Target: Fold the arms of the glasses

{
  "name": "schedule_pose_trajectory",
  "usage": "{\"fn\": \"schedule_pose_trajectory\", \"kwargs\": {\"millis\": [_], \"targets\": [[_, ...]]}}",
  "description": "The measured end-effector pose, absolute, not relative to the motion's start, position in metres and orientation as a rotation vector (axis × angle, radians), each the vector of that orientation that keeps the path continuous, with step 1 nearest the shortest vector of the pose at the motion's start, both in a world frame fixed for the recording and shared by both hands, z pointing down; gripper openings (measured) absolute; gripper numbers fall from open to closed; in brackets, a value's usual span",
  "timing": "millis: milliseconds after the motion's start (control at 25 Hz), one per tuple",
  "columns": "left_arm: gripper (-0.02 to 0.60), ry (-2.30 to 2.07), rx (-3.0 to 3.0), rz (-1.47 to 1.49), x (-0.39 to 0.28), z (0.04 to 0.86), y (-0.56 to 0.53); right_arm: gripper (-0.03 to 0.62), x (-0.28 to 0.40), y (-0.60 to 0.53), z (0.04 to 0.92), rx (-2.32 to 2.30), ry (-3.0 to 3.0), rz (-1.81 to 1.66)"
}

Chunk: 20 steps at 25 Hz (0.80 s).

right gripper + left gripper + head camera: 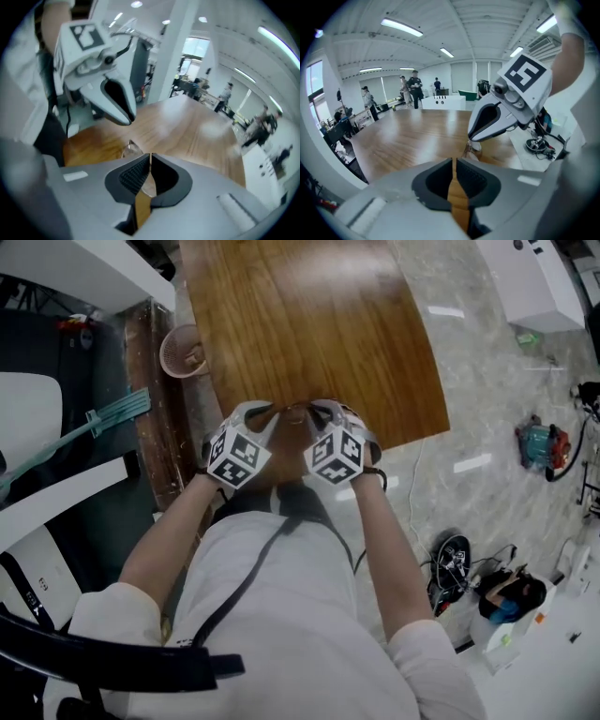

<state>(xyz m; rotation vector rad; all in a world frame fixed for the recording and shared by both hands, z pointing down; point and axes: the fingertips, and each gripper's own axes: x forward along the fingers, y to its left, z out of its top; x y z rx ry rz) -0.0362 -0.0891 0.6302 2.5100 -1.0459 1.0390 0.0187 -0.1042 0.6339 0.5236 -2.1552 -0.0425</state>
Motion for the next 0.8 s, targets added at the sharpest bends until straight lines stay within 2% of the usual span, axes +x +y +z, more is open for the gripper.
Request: {"fn": "schedule_pose_trajectory", "kwargs": {"millis": [40, 240, 520, 800], "targets": [[0.005, -1.079, 2.506, 0.988, -0.040, 0.619, -0.089, 0.016, 0.020, -0.103, 0.620, 0.600, -2.235, 0.081], [0.003, -1.164, 2.489, 0.761, -0.050, 0.564, -0.089, 0.008, 0.050, -0.090, 0.553, 1.007, -2.499, 0.526], [0.003, -1.200, 2.494, 0.559, -0.061, 0.515, -0.076, 0.008, 0.073, -0.040, 0.512, 1.228, -2.540, 0.543], [0.003, -1.152, 2.509, 0.484, -0.060, 0.504, -0.063, 0.008, 0.088, -0.029, 0.494, 1.344, -2.536, 0.530]]}}
